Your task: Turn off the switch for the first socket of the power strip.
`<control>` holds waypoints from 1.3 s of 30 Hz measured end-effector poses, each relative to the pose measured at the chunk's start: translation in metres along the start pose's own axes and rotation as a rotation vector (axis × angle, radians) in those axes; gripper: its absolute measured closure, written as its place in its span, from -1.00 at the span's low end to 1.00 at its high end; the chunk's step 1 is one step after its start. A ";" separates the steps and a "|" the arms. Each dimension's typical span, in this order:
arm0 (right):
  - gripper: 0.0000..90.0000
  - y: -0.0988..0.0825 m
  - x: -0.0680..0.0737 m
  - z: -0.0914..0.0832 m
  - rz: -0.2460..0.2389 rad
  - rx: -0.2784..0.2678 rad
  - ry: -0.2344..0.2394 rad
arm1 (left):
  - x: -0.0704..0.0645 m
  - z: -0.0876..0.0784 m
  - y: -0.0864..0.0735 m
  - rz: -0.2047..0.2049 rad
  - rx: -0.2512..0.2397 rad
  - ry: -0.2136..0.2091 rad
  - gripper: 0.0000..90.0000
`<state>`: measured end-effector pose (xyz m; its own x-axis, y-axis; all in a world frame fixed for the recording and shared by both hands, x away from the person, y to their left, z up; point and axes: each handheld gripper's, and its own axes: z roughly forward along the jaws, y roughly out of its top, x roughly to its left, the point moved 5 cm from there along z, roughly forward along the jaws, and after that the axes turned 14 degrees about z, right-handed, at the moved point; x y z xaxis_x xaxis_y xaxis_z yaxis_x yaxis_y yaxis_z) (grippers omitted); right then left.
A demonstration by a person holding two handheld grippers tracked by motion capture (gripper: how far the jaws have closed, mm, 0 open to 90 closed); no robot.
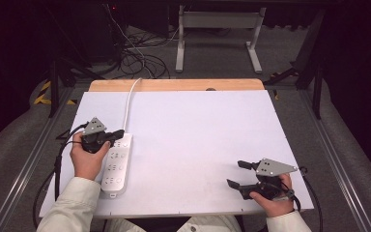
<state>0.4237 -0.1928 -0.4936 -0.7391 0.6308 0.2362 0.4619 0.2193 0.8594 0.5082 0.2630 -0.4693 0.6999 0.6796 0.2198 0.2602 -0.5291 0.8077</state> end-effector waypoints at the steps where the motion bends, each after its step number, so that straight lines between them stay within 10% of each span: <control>1: -0.48 0.000 0.000 0.000 0.001 -0.001 0.001 | 0.000 0.001 -0.001 0.005 0.007 0.002 1.00; 39: -0.49 0.001 0.001 -0.001 -0.006 -0.004 0.002 | -0.007 0.020 -0.016 0.001 0.154 -0.080 1.00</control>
<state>0.4232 -0.1929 -0.4927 -0.7425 0.6284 0.2320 0.4554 0.2196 0.8628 0.5124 0.2566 -0.4947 0.7497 0.6392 0.1714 0.3536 -0.6058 0.7127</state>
